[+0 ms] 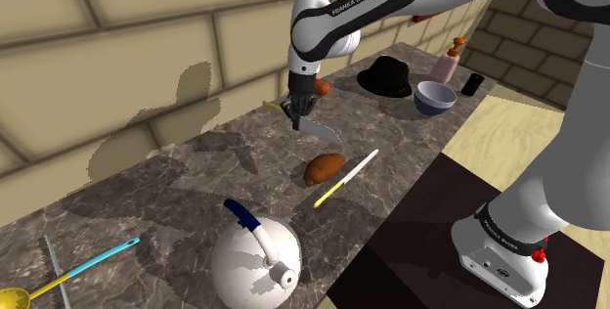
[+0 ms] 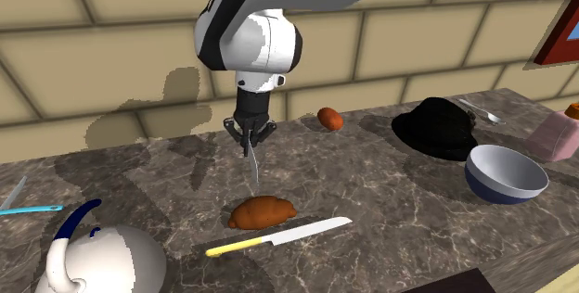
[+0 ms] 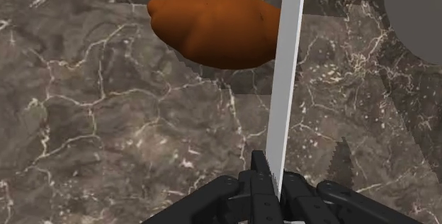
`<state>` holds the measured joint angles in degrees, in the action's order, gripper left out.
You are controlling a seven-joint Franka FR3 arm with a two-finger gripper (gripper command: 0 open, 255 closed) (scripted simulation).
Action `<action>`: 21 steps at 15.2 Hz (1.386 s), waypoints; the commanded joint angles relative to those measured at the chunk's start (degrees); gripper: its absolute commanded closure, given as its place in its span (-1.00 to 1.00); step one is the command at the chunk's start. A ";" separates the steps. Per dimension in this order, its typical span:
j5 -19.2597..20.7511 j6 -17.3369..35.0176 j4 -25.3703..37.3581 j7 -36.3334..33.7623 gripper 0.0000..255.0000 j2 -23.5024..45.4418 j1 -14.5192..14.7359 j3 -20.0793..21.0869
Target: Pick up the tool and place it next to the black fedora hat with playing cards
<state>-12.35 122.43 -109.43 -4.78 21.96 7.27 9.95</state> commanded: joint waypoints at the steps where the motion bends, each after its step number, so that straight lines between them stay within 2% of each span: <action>1: 0.05 -1.62 0.70 -0.25 1.00 -0.90 -0.10 -0.02; 21: 0.14 -14.49 7.05 -2.59 1.00 -7.65 -0.61 0.08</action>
<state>-12.21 108.53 -102.64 -7.29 14.60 6.70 10.04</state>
